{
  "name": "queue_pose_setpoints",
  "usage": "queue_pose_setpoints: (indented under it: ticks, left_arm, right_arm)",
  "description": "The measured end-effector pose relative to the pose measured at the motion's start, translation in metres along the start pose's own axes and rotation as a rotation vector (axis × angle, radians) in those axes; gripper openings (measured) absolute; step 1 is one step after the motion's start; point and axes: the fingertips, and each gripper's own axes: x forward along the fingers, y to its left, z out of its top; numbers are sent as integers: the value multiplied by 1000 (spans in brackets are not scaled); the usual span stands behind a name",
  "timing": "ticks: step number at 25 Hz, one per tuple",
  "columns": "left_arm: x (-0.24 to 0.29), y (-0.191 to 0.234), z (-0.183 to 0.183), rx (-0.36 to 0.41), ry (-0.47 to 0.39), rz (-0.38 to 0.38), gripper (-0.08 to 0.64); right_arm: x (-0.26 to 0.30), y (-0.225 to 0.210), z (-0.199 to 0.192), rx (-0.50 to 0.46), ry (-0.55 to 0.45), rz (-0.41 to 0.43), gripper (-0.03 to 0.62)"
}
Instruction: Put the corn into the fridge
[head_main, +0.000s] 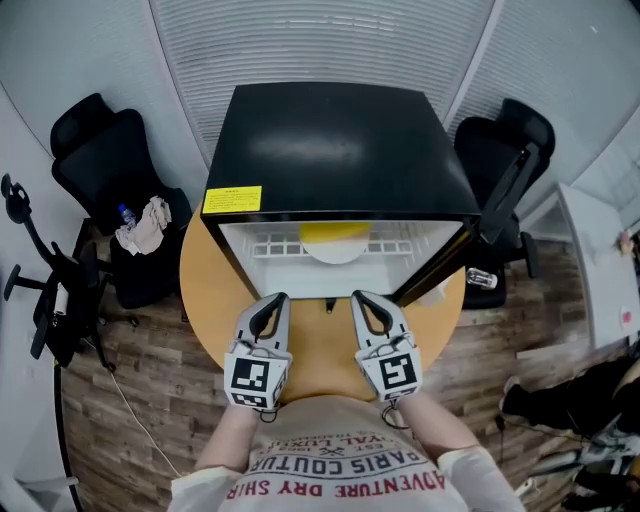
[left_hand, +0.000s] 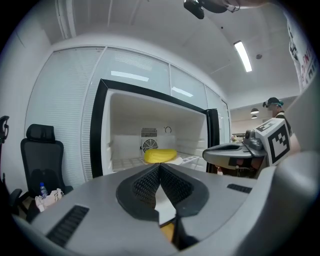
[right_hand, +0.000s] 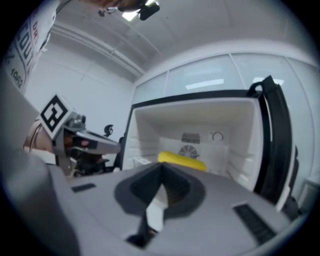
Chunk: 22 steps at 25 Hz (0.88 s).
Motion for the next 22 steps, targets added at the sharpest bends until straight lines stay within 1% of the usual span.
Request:
queue_pose_setpoints:
  ticks: [4,11,19,22]
  left_arm:
    - [-2,-2,2,7,-8,-4,28]
    - [-5,-4,6,3,-20,0,28]
    - [-7,-6,9,-11,-30,1,28]
    - [-6,-6,16,-6,-43,-1,28]
  right_arm:
    - [-6,2,-1,-17,4,2,28]
    - [-9,6,5,-11,3,1,27]
    - [-9,9,14,23,3,-9,28]
    - [-9,9,17,-1,7,-11,28]
